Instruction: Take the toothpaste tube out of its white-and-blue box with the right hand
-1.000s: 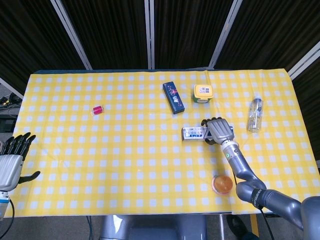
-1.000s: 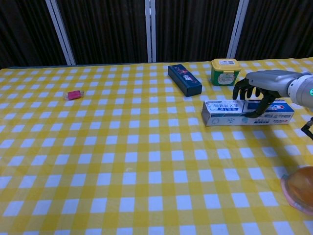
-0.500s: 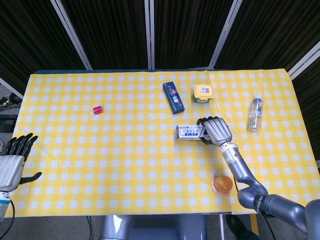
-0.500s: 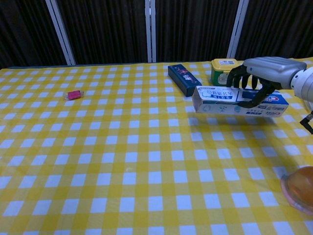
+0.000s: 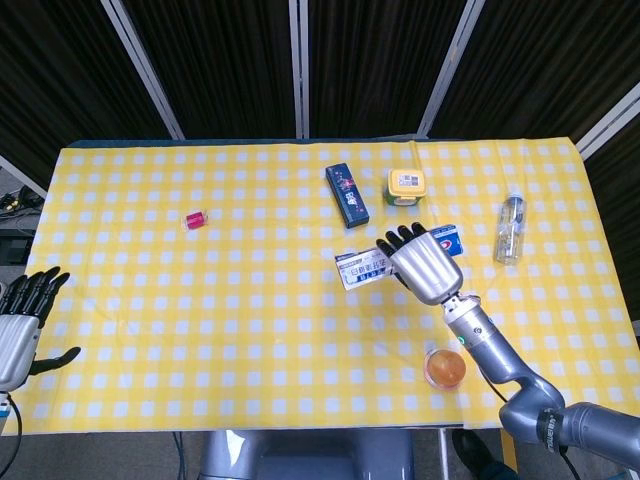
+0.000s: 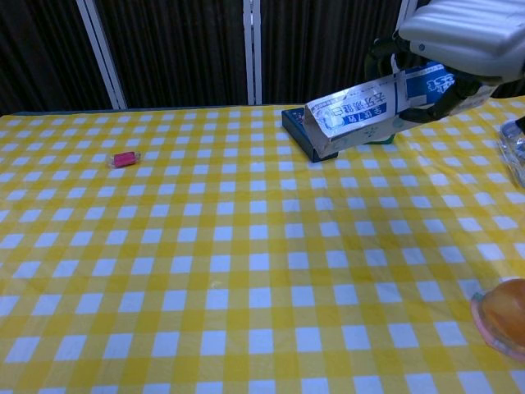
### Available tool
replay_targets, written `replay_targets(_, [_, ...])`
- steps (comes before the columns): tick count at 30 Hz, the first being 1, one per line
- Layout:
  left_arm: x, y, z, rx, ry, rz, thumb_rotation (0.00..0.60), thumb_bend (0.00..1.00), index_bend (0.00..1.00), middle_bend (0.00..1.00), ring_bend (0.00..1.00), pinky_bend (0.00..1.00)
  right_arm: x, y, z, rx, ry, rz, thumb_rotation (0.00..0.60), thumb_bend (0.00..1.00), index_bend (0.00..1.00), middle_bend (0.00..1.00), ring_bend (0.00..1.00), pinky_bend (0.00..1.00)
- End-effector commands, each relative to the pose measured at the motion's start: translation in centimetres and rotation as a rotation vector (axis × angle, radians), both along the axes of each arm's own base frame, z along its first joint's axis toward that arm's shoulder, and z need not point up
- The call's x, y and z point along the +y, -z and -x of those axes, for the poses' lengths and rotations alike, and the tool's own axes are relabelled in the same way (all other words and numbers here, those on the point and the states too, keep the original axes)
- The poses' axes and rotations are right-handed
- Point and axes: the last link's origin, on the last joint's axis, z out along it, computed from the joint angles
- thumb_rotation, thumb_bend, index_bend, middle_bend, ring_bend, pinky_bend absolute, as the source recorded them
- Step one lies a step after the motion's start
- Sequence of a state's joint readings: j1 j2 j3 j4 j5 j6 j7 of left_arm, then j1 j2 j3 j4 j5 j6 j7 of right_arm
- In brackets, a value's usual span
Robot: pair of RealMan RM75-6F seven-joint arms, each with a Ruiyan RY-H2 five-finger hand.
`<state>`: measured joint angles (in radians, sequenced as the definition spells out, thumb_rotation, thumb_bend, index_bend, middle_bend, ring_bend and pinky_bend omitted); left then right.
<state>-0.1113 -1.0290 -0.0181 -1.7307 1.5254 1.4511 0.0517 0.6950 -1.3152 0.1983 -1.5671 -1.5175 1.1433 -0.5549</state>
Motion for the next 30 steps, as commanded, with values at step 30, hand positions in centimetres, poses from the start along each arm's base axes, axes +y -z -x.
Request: replay_targets(30, [0.1, 0.2, 0.2, 0.007, -0.009, 0.013, 0.600, 0.00, 0.00, 0.00, 0.00, 0.00, 1.5, -2.8, -6.1, 0.661, -0.426, 0.545, 0.600, 0.28, 0.43, 0.45, 0.39, 0.47])
